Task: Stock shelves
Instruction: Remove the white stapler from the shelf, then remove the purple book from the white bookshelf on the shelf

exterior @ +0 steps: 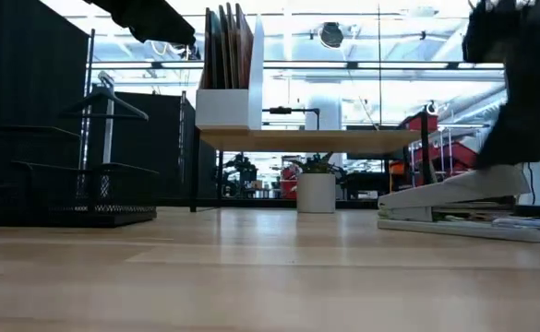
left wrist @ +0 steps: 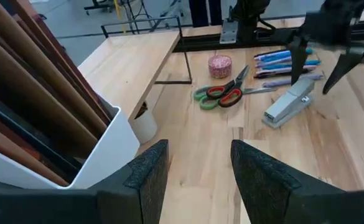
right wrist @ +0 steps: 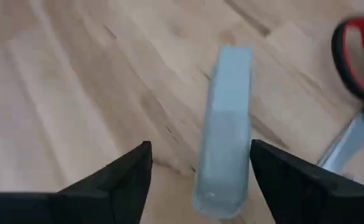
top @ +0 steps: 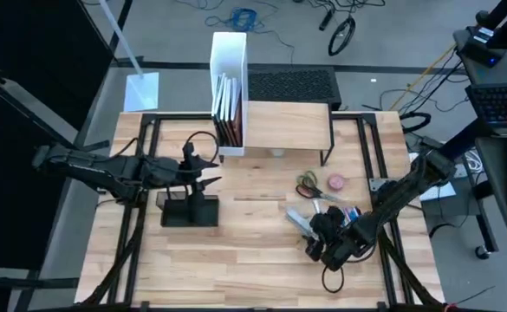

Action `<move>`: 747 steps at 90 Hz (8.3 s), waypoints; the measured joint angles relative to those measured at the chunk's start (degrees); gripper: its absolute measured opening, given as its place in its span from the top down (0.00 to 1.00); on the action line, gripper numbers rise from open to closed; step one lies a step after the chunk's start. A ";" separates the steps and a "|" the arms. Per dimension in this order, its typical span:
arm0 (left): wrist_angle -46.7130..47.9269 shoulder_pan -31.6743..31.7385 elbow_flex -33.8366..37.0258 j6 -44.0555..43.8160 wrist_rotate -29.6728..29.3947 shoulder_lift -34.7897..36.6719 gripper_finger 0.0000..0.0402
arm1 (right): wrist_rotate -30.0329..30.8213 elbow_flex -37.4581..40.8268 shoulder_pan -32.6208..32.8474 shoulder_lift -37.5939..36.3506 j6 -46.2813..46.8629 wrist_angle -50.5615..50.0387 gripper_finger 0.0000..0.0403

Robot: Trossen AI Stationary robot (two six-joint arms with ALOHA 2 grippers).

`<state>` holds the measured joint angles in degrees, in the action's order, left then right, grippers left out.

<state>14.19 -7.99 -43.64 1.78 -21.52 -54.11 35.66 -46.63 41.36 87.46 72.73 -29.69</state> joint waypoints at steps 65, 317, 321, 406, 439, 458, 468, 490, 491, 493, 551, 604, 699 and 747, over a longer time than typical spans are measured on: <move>-5.00 0.00 0.00 0.00 0.00 0.00 0.60 | 0.69 -1.97 -18.44 -7.23 -44.87 32.52 0.37; -5.33 15.91 -13.03 1.45 -16.11 -6.67 0.97 | 1.99 -3.45 -34.14 9.01 -59.68 37.18 0.37; -5.33 15.91 -13.03 1.51 -16.11 -6.67 0.97 | 1.91 -3.45 -34.16 9.01 -59.68 37.18 0.37; -0.40 14.55 -27.76 13.26 -16.62 -6.21 0.97 | 1.73 -3.45 -34.16 8.41 -59.90 37.18 0.37; 6.65 10.59 -38.45 19.03 -16.98 -6.21 0.97 | 1.85 -3.64 -34.15 5.30 -62.67 38.97 0.37; 6.63 7.29 -42.37 22.01 -17.09 -6.19 0.97 | 1.49 -4.64 -34.12 2.06 -65.07 38.27 0.37; 7.79 4.59 -43.77 21.90 -16.78 -6.19 0.97 | 1.51 -6.19 -33.80 -0.10 -65.78 38.20 0.37; 10.89 -2.61 -46.36 21.27 -16.45 -6.16 0.97 | 1.51 -10.59 -31.20 -5.64 -76.34 38.14 0.37; 10.89 -2.87 -46.42 21.26 -16.41 -6.16 0.97 | 1.51 -10.78 -31.11 -5.91 -76.71 38.14 0.37; 10.87 -3.44 -46.54 21.25 -16.34 -6.18 0.97 | 1.56 -11.14 -30.95 -6.37 -77.49 38.14 0.37; 14.22 -15.98 -46.51 18.17 -14.71 -8.25 0.97 | -2.18 -23.45 -26.82 -11.08 -91.63 38.15 0.37; 13.24 -15.93 -46.29 18.04 -11.32 -14.40 0.97 | -14.99 -24.17 -27.14 -10.73 -89.16 36.58 0.66; 23.24 -15.93 -46.27 18.01 -22.00 -14.19 0.58 | -15.16 -13.25 -28.46 -10.53 -54.08 26.35 1.00; 23.41 -15.93 -46.27 18.01 -22.08 -14.19 0.58 | -18.24 6.54 -29.05 -2.97 -30.04 51.79 1.00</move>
<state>37.60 -23.92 -89.91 19.79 -43.59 -68.29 17.41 -40.10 12.32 84.49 42.68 22.10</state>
